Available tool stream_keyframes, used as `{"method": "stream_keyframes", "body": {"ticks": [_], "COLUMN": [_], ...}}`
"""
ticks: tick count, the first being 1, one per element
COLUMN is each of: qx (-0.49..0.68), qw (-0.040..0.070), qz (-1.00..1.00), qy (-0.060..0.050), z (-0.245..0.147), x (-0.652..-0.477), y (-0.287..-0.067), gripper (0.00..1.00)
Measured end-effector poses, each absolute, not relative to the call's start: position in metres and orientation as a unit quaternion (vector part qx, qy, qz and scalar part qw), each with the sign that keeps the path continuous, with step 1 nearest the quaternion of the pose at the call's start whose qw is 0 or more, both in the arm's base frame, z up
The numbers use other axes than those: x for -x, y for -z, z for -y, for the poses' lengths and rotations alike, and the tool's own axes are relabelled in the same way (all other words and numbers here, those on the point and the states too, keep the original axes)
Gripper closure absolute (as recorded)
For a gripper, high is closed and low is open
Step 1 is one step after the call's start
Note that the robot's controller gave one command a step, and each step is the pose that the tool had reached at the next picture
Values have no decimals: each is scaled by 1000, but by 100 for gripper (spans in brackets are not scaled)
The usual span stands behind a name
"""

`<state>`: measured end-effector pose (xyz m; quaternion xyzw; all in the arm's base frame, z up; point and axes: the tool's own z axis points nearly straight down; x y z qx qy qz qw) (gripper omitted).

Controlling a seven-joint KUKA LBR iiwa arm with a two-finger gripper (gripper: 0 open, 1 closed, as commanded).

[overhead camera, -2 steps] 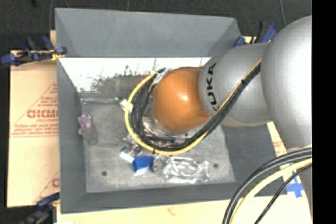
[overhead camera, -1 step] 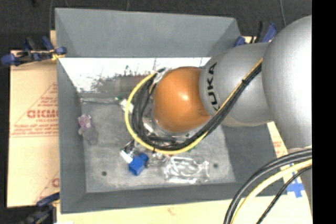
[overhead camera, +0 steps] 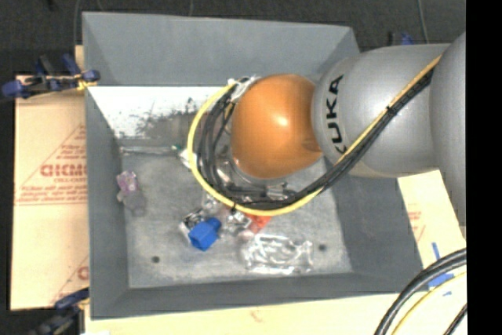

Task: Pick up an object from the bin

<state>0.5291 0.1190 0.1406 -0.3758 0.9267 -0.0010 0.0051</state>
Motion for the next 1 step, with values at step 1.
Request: {"method": "stream_keyframes", "body": {"ticks": [1], "qx": [391], "qw": [5], "qz": [-920], "qy": [2], "z": [-104], "x": [-533], "y": [-221], "gripper": [100]}}
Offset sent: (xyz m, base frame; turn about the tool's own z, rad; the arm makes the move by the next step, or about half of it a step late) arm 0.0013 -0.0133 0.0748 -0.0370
